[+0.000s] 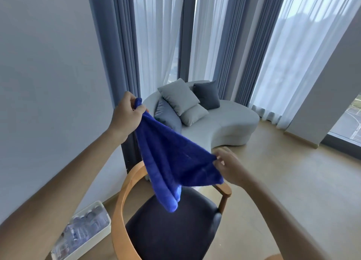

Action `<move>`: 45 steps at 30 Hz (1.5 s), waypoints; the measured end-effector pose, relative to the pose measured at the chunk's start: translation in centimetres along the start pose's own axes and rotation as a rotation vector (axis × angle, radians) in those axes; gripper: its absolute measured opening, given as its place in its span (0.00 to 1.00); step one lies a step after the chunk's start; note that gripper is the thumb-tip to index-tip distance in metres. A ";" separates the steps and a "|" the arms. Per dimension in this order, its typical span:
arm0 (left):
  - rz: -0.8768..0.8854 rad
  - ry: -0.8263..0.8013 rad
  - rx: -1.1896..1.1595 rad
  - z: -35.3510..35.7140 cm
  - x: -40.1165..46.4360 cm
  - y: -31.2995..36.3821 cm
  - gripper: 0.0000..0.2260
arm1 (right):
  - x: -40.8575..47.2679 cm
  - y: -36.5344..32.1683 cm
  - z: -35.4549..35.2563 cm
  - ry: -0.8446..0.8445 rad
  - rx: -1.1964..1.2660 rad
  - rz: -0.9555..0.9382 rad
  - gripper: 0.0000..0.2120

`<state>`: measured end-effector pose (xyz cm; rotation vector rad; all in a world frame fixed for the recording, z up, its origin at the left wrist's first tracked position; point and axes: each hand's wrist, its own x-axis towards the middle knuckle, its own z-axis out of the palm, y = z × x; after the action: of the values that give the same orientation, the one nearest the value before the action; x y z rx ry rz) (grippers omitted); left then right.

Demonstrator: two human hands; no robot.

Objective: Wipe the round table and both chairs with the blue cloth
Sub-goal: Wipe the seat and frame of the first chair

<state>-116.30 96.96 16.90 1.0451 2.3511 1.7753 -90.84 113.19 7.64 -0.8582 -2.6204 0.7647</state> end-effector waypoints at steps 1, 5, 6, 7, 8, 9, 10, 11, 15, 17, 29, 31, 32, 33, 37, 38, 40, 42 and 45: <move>-0.008 -0.008 0.037 -0.3 0.2 -0.2 0.05 | 0.2 0.1 -0.6 0.072 0.064 0.047 0.08; -0.062 -0.127 0.070 -1.1 0.3 -1.6 0.07 | 1.2 -0.1 -3.2 0.244 0.061 0.065 0.10; -0.072 -0.185 0.058 -1.2 0.2 -1.8 0.08 | 1.3 -0.4 -3.8 0.269 0.059 0.048 0.10; -0.068 -0.250 0.047 -1.4 0.0 -1.9 0.09 | 1.5 -0.6 -4.4 0.281 0.060 0.034 0.10; -0.053 -0.318 0.039 -1.7 -0.2 -2.0 0.10 | 1.6 -0.6 -5.0 0.279 0.057 0.021 0.09; -0.037 -0.388 0.031 -2.0 -0.5 -2.1 0.11 | 1.6 -0.7 -5.6 0.260 0.048 0.012 0.08; -0.028 -0.459 0.023 -2.4 -0.8 -2.1 0.12 | 1.7 -0.7 -6.3 0.225 0.059 0.009 0.06; -0.019 -0.523 0.019 -2.8 -1.1 -2.1 0.12 | 1.5 -0.7 -7.0 0.175 0.100 0.016 0.05; 0.046 -0.562 0.110 -3.5 -1.4 -2.4 0.04 | 0.6 -0.7 -9.0 0.051 0.188 0.009 0.09; 0.048 -0.538 0.144 -3.6 -1.2 -2.3 0.07 | 0.5 -0.3 -9.2 0.100 0.153 0.011 0.08; -0.194 -0.500 0.375 0.6 -2.3 -1.5 0.11 | 1.6 -1.3 -4.7 0.324 0.171 0.182 0.11; -0.291 -0.551 0.239 2.6 -3.6 -0.8 0.10 | 1.5 -3.5 -3.0 0.310 0.215 0.188 0.11; -0.348 -0.584 0.157 3.7 -4.4 -0.4 0.09 | 1.5 -4.6 -2.1 0.273 0.219 0.179 0.10; -0.401 -0.607 0.087 4.8 -5.1 0.0 0.09 | 1.5 -5.7 -1.3 0.226 0.211 0.162 0.10; -0.531 -0.654 -0.151 7.1 -6.8 1.2 0.08 | 1.3 -8.5 -0.2 0.104 0.151 0.051 0.10; -0.541 -0.662 -0.204 7.1 -6.9 1.3 0.09 | 1.3 -8.8 -0.3 0.086 0.141 0.031 0.10; -0.539 -0.712 -0.285 6.6 -6.9 1.4 0.11 | 0.9 -9.0 -0.7 0.028 0.156 0.010 0.12; -0.548 -0.800 -0.368 6.0 -6.8 1.6 0.13 | 0.5 -9.2 -1.2 -0.061 0.140 -0.014 0.16; -0.497 -0.903 -0.324 5.2 -6.4 2.0 0.09 | 0.1 -9.1 -1.8 -0.106 0.044 -0.070 0.17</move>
<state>-108.28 98.32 14.42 0.8446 1.5207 1.0992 -94.38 107.75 14.22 -0.7280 -2.6985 0.8679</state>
